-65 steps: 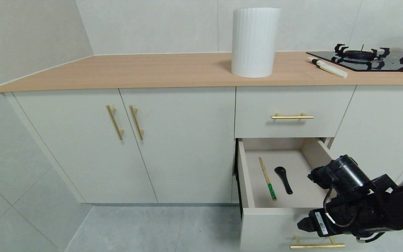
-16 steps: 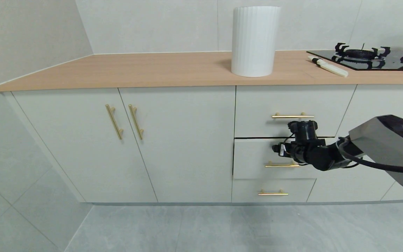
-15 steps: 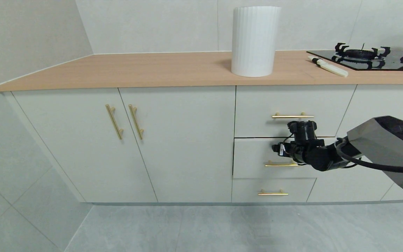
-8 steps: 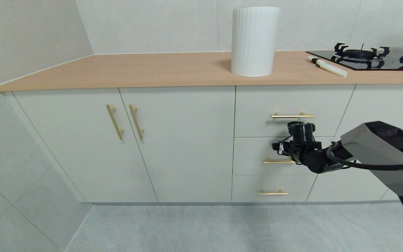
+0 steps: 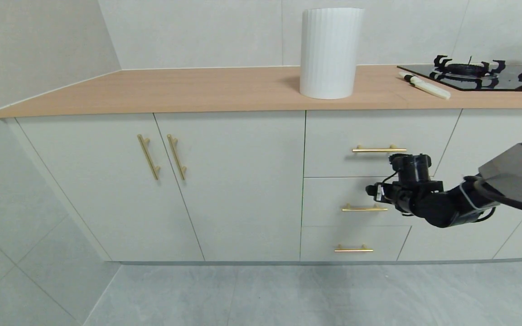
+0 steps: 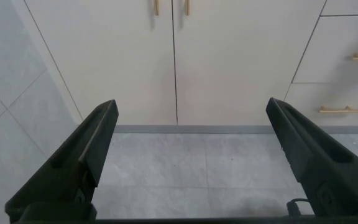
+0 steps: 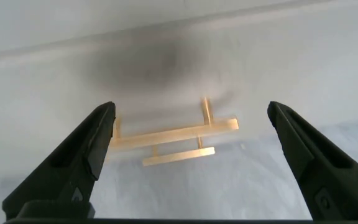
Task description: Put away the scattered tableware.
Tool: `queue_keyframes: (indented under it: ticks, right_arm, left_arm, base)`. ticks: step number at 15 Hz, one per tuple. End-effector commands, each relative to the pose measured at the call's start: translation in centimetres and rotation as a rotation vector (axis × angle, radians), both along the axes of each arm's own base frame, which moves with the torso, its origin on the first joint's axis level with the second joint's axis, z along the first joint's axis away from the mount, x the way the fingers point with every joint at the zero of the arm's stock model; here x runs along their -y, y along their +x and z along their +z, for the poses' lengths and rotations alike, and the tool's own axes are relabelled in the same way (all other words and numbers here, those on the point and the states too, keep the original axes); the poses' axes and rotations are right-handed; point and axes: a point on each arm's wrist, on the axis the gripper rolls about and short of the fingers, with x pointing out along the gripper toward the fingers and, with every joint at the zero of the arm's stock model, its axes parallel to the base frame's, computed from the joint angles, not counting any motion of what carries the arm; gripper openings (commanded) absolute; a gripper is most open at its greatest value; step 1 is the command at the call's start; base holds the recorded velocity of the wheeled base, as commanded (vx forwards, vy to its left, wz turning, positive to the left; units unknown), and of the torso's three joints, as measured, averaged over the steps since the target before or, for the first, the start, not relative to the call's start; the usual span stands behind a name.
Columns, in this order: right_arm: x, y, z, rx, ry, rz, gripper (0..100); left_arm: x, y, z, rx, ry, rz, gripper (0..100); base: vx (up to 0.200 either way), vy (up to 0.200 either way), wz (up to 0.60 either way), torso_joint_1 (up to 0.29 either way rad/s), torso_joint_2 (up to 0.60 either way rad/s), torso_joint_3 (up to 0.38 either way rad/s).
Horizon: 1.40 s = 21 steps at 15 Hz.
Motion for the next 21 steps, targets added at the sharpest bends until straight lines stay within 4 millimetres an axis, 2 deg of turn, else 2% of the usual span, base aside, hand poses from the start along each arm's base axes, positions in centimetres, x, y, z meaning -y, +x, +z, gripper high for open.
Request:
queue_keyframes:
  ticks: [1,3,4,5,6,8,10,12,13,14,17,21]
  right_arm:
    - [1.0,-6.7,7.2,0.101,0.023,0.01,100]
    - [1.4,-11.3,10.0,0.154,0.026,0.014,100]
    - [1.7,-14.4,11.8,0.204,0.025,0.002,100]
    - [1.9,-15.9,12.5,0.228,0.027,-0.001,100]
    - [2.6,-20.1,14.1,0.294,0.022,0.016,100]
    - [4.1,-25.5,15.5,0.388,-0.031,0.04,100]
    - [5.5,-29.9,16.3,0.489,-0.076,0.037,100]
    - [6.9,-33.8,16.1,0.537,-0.137,-0.025,100]
    - [7.2,-34.6,15.8,0.536,-0.149,-0.042,100]
    - [8.1,-37.1,15.1,0.542,-0.181,-0.089,100]
    - [9.3,-41.9,13.2,0.55,-0.212,-0.147,100]
    - [9.8,-46.2,10.9,0.575,-0.258,-0.2,100]
  left_arm:
    - [0.0,0.0,0.0,0.0,0.0,0.0,100]
    - [0.0,0.0,0.0,0.0,0.0,0.002,100]
    - [0.0,0.0,0.0,0.0,0.0,0.0,100]
    - [0.0,0.0,0.0,0.0,0.0,0.0,100]
    - [0.0,0.0,0.0,0.0,0.0,0.0,100]
    - [0.0,0.0,0.0,0.0,0.0,0.0,100]
    - [0.0,0.0,0.0,0.0,0.0,0.0,100]
    - [0.0,0.0,0.0,0.0,0.0,0.0,100]
    - [0.0,0.0,0.0,0.0,0.0,0.002,100]
    - [0.0,0.0,0.0,0.0,0.0,0.002,100]
    - [0.0,0.0,0.0,0.0,0.0,0.0,100]
    - [0.0,0.0,0.0,0.0,0.0,0.0,100]
  base:
    - [0.0,0.0,0.0,0.0,0.0,0.0]
    - [0.0,0.0,0.0,0.0,0.0,0.0]
    - [0.0,0.0,0.0,0.0,0.0,0.0]
    - [0.0,0.0,0.0,0.0,0.0,0.0]
    - [0.0,0.0,0.0,0.0,0.0,0.0]
    - [0.0,0.0,0.0,0.0,0.0,0.0]
    - [0.0,0.0,0.0,0.0,0.0,0.0]
    - [0.0,0.0,0.0,0.0,0.0,0.0]
    - [0.0,0.0,0.0,0.0,0.0,0.0]
    - [0.0,0.0,0.0,0.0,0.0,0.0]
    - [0.0,0.0,0.0,0.0,0.0,0.0]
    - [0.0,0.0,0.0,0.0,0.0,0.0]
